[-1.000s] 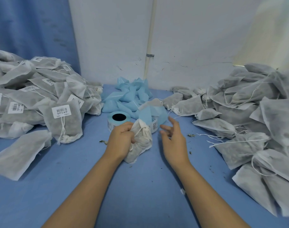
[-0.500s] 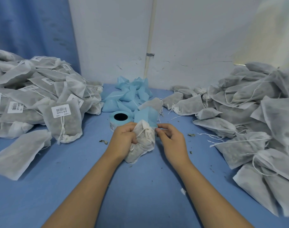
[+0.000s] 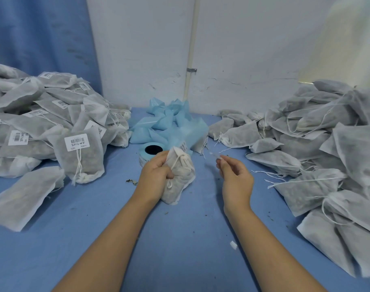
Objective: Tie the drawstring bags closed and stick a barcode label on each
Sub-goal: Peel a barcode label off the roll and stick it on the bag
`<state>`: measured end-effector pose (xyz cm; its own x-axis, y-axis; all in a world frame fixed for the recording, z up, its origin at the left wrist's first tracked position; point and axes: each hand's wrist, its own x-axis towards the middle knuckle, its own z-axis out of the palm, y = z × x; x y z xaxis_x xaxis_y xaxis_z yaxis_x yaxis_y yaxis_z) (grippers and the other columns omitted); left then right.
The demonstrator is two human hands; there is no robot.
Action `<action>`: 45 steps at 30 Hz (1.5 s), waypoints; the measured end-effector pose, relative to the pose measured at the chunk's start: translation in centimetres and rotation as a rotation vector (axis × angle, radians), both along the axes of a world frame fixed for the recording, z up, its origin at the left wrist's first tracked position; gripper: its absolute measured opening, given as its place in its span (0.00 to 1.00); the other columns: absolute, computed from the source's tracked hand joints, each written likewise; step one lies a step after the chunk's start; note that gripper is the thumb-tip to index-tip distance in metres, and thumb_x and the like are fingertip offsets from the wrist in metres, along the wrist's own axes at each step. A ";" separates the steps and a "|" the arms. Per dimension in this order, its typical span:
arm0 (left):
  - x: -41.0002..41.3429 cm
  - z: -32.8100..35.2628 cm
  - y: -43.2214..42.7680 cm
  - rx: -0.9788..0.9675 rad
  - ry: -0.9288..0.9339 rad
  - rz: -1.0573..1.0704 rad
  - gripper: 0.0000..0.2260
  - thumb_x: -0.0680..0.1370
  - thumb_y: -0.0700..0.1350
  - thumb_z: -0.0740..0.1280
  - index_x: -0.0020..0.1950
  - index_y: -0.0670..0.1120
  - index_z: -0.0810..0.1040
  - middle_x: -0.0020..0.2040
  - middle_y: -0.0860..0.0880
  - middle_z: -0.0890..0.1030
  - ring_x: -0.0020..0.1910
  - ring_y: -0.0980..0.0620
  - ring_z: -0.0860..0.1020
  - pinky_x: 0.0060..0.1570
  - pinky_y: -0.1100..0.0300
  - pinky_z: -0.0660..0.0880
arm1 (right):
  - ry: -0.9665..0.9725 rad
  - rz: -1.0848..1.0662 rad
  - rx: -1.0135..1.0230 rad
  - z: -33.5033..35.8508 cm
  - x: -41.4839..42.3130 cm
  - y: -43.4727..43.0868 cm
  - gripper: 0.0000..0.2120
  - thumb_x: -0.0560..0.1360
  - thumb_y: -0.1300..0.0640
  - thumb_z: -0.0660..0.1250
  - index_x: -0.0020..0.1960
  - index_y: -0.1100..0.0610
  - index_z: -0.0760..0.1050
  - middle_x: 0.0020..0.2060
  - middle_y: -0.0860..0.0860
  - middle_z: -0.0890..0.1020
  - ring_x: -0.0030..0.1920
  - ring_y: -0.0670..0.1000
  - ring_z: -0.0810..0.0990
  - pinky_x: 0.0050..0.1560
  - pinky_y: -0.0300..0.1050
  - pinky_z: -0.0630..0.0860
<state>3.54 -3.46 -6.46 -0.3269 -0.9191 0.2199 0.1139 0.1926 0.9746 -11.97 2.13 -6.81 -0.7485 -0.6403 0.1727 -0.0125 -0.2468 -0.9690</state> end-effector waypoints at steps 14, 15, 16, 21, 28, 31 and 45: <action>-0.2 0.6 0.0 0.010 0.166 0.169 0.20 0.73 0.30 0.68 0.53 0.55 0.78 0.46 0.58 0.83 0.44 0.62 0.81 0.40 0.70 0.76 | -0.242 0.307 0.005 0.9 2.5 0.4 0.08 0.75 0.66 0.68 0.47 0.55 0.81 0.39 0.48 0.86 0.42 0.46 0.81 0.49 0.38 0.78; -0.4 0.6 0.1 0.022 0.188 0.185 0.20 0.73 0.30 0.68 0.53 0.54 0.78 0.45 0.57 0.83 0.44 0.61 0.82 0.40 0.69 0.76 | -0.244 0.326 0.014 1.0 2.7 0.4 0.07 0.75 0.66 0.68 0.45 0.56 0.81 0.39 0.49 0.86 0.42 0.47 0.81 0.48 0.38 0.77; -0.5 0.6 0.1 0.033 0.209 0.204 0.19 0.73 0.30 0.68 0.54 0.52 0.78 0.46 0.56 0.83 0.43 0.60 0.82 0.40 0.68 0.77 | -0.251 0.344 0.023 1.0 2.9 0.4 0.06 0.75 0.65 0.68 0.44 0.56 0.81 0.39 0.50 0.85 0.40 0.46 0.81 0.46 0.38 0.76; -1.1 0.9 0.3 0.014 0.286 0.258 0.20 0.73 0.30 0.68 0.57 0.52 0.76 0.51 0.51 0.83 0.49 0.55 0.81 0.46 0.63 0.78 | -0.422 0.401 0.070 1.3 3.6 0.5 0.01 0.74 0.61 0.70 0.45 0.57 0.80 0.37 0.50 0.85 0.36 0.44 0.83 0.38 0.34 0.78; -1.9 1.3 0.9 -0.086 0.295 0.299 0.21 0.72 0.30 0.69 0.61 0.47 0.75 0.53 0.55 0.82 0.49 0.61 0.81 0.44 0.70 0.75 | -0.568 0.477 0.089 1.6 4.4 0.9 0.03 0.73 0.61 0.71 0.46 0.60 0.79 0.38 0.52 0.86 0.37 0.45 0.85 0.35 0.34 0.79; -2.1 1.3 0.9 -0.064 0.323 0.291 0.21 0.72 0.30 0.69 0.59 0.50 0.76 0.51 0.54 0.82 0.49 0.58 0.81 0.43 0.67 0.76 | -0.502 0.505 0.132 1.5 4.5 0.9 0.02 0.75 0.61 0.69 0.46 0.60 0.79 0.37 0.51 0.86 0.37 0.45 0.85 0.37 0.34 0.79; -0.8 1.9 0.3 0.137 0.293 0.084 0.13 0.72 0.34 0.70 0.52 0.49 0.79 0.45 0.50 0.84 0.44 0.50 0.82 0.46 0.57 0.79 | -0.048 0.418 0.176 0.8 4.4 0.7 0.17 0.71 0.55 0.73 0.57 0.54 0.73 0.50 0.50 0.83 0.48 0.46 0.83 0.49 0.44 0.81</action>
<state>2.77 -3.18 -4.56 -0.1897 -0.9677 0.1662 0.3828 0.0830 0.9201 -7.58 2.86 -6.02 -0.4241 -0.9056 0.0052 0.0992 -0.0521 -0.9937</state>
